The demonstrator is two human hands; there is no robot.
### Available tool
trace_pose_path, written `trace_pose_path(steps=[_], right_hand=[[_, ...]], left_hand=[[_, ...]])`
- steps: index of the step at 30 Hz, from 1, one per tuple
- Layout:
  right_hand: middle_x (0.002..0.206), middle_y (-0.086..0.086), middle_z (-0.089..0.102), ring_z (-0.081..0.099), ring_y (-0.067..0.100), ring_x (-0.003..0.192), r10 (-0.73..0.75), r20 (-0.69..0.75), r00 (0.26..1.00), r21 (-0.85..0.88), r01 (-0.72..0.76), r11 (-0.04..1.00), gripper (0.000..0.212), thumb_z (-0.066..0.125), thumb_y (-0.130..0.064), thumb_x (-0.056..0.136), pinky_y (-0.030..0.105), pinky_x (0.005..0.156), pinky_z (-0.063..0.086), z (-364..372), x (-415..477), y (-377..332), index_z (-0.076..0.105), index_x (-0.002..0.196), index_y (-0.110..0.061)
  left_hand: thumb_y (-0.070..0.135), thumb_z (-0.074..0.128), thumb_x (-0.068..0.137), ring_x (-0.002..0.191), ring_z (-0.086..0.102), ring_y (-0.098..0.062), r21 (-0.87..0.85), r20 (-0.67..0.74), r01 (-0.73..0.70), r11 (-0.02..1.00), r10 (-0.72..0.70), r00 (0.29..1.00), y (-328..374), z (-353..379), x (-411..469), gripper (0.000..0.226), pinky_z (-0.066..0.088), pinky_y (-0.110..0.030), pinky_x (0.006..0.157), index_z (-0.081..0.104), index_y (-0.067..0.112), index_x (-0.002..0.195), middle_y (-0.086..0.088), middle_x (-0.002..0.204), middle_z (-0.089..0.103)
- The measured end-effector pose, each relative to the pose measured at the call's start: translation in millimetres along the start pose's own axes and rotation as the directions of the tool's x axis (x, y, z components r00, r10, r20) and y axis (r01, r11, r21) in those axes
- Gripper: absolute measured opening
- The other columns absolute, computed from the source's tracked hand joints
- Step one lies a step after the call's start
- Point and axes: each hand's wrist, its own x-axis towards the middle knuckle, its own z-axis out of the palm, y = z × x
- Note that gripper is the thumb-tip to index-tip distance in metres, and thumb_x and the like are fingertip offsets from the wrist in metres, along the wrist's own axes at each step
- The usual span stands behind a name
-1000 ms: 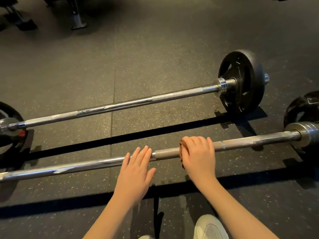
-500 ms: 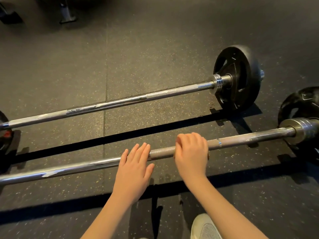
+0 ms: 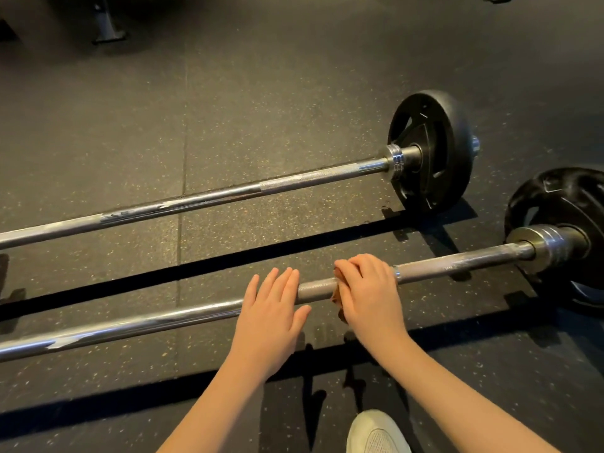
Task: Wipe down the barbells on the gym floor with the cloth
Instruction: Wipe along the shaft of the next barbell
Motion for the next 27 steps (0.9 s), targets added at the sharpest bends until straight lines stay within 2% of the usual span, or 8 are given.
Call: trace_pose_path(steps=[3,8,14,16,19,21,25,27], right_hand=[[0.091,0.000,0.059,0.055,0.023,0.086,-0.110,0.064,0.992,-0.039,0.112,0.993,0.024,0.047,-0.026,0.089,0.034,0.078,0.042,-22,3,39,0.065,0.099,-0.014],[0.088,-0.003,0.057,0.051,0.020,0.088,0.325,-0.074,0.943,-0.046,-0.329,0.943,0.030,0.036,-0.031,0.092,0.036,0.082,0.040,-36,8,58,0.063,0.094,-0.018],[0.103,0.000,0.061,0.055,0.020,0.097,-0.031,0.105,0.994,0.024,0.029,0.999,0.031,0.043,-0.027,0.090,0.035,0.086,0.047,-41,-2,76,0.066,0.105,-0.014],[0.104,0.002,0.059,0.055,0.024,0.099,0.146,0.036,0.989,-0.072,-0.143,0.987,0.034,0.040,-0.030,0.090,0.038,0.087,0.046,-55,-1,112,0.067,0.103,-0.013],[0.110,0.010,0.056,0.050,0.030,0.109,0.445,-0.155,0.882,-0.096,-0.462,0.882,0.036,0.039,-0.028,0.091,0.045,0.097,0.040,-58,-2,120,0.067,0.104,-0.009],[0.105,0.006,0.057,0.051,0.027,0.106,0.386,-0.121,0.915,-0.054,-0.394,0.917,0.029,0.043,-0.024,0.094,0.043,0.097,0.040,-51,-5,104,0.066,0.102,-0.009],[0.105,-0.001,0.059,0.052,0.018,0.102,0.048,0.092,0.995,-0.027,-0.046,0.999,0.020,0.053,-0.022,0.093,0.030,0.094,0.041,-67,-6,120,0.066,0.107,-0.014],[0.099,-0.001,0.059,0.053,0.019,0.095,0.105,0.078,0.991,-0.119,-0.096,0.988,0.028,0.043,-0.026,0.093,0.034,0.088,0.044,-79,0,146,0.065,0.104,-0.014]], left_hand=[[0.046,0.030,0.094,0.126,0.053,-0.026,-0.004,-0.006,-0.028,1.000,0.028,1.000,10,2,5,0.060,0.023,-0.042,0.106,0.054,0.007,0.132,-0.007,0.133,0.059],[0.048,0.029,0.094,0.125,0.054,-0.028,0.007,-0.014,-0.011,1.000,0.011,1.000,16,3,10,0.061,0.023,-0.044,0.106,0.056,0.006,0.130,-0.007,0.130,0.060],[0.051,0.031,0.090,0.117,0.060,-0.028,0.017,0.002,-0.077,0.997,0.077,0.997,43,3,32,0.065,0.044,-0.048,0.101,0.062,0.004,0.123,-0.009,0.121,0.065],[0.052,0.031,0.089,0.115,0.060,-0.029,0.015,0.007,-0.099,0.995,0.099,0.995,47,3,35,0.066,0.046,-0.049,0.099,0.062,0.003,0.122,-0.009,0.120,0.065],[0.053,0.032,0.089,0.116,0.059,-0.031,0.017,0.003,-0.113,0.993,0.113,0.994,51,6,40,0.068,0.045,-0.049,0.100,0.059,0.002,0.124,-0.010,0.121,0.064],[0.054,0.032,0.088,0.115,0.060,-0.031,0.020,0.004,-0.123,0.992,0.123,0.992,59,6,45,0.069,0.045,-0.048,0.099,0.060,0.002,0.123,-0.011,0.120,0.064],[0.055,0.032,0.088,0.116,0.060,-0.030,0.004,0.005,-0.148,0.989,0.148,0.989,71,6,50,0.070,0.046,-0.047,0.099,0.060,0.003,0.124,-0.011,0.122,0.064],[0.055,0.032,0.089,0.118,0.059,-0.030,0.004,-0.007,-0.167,0.986,0.167,0.986,70,7,49,0.069,0.045,-0.047,0.100,0.059,0.003,0.126,-0.011,0.125,0.063]])
